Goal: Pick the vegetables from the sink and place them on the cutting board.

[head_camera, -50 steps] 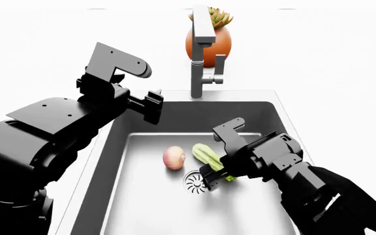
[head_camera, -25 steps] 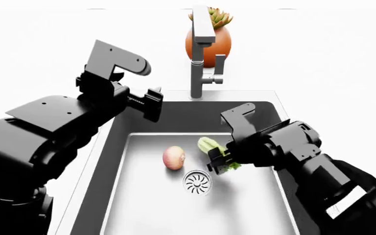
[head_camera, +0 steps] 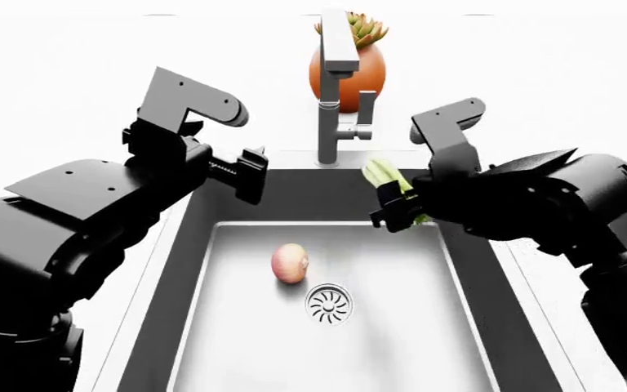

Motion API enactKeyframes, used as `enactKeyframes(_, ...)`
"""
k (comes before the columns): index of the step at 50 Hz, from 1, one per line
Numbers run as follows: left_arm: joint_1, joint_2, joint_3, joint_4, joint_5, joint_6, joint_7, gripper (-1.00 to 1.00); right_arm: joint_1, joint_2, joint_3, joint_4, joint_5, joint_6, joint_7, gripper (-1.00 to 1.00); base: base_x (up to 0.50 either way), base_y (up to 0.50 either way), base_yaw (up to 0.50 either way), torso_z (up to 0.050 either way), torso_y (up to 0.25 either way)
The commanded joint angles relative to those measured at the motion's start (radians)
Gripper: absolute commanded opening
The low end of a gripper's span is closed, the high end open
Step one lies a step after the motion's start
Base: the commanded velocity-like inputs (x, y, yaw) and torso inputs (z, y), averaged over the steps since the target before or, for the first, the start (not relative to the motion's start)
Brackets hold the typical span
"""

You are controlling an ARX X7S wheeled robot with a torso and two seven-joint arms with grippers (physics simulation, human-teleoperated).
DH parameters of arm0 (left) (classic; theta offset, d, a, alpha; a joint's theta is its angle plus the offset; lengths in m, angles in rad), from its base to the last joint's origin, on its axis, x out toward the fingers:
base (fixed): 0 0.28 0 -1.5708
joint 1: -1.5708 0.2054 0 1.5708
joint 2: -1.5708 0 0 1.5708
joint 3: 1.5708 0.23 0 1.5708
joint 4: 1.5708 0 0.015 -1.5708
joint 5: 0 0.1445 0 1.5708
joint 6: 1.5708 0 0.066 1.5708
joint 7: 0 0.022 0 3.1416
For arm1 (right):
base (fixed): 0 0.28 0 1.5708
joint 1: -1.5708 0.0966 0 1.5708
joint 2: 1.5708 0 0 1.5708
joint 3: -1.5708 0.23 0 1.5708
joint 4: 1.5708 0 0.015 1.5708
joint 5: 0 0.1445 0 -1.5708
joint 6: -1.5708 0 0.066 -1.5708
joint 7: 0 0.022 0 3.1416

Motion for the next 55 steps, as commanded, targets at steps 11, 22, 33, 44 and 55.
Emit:
enactKeyframes(11, 0.030, 0.003, 0.136, -0.038, -0.005, -0.030, 0.060, 1.00, -0.004, 0.125, 0.130, -0.247, 0.143, 0.088, 0.156, -1.00, 0.00, 0.00, 0.00, 0.000, 0.000)
enactKeyframes(22, 0.038, 0.051, 0.182, -0.113, -0.011, -0.013, 0.087, 1.00, 0.021, 0.160, 0.202, -0.349, 0.255, 0.136, 0.253, -1.00, 0.00, 0.00, 0.00, 0.000, 0.000)
enactKeyframes(33, 0.051, 0.067, 0.200, -0.131, -0.013, 0.000, 0.090, 1.00, 0.044, 0.180, 0.243, -0.379, 0.322, 0.161, 0.319, -1.00, 0.00, 0.00, 0.00, 0.000, 0.000)
enactKeyframes(44, 0.057, 0.075, 0.213, -0.164, -0.008, 0.016, 0.090, 1.00, 0.035, 0.183, 0.238, -0.377, 0.316, 0.149, 0.312, -1.00, 0.00, 0.00, 0.00, 0.000, 0.000)
enactKeyframes(55, 0.047, 0.116, 0.257, -0.327, 0.030, 0.100, 0.114, 1.00, 0.032, 0.181, 0.227, -0.372, 0.303, 0.137, 0.297, -1.00, 0.00, 0.00, 0.00, 0.000, 0.000)
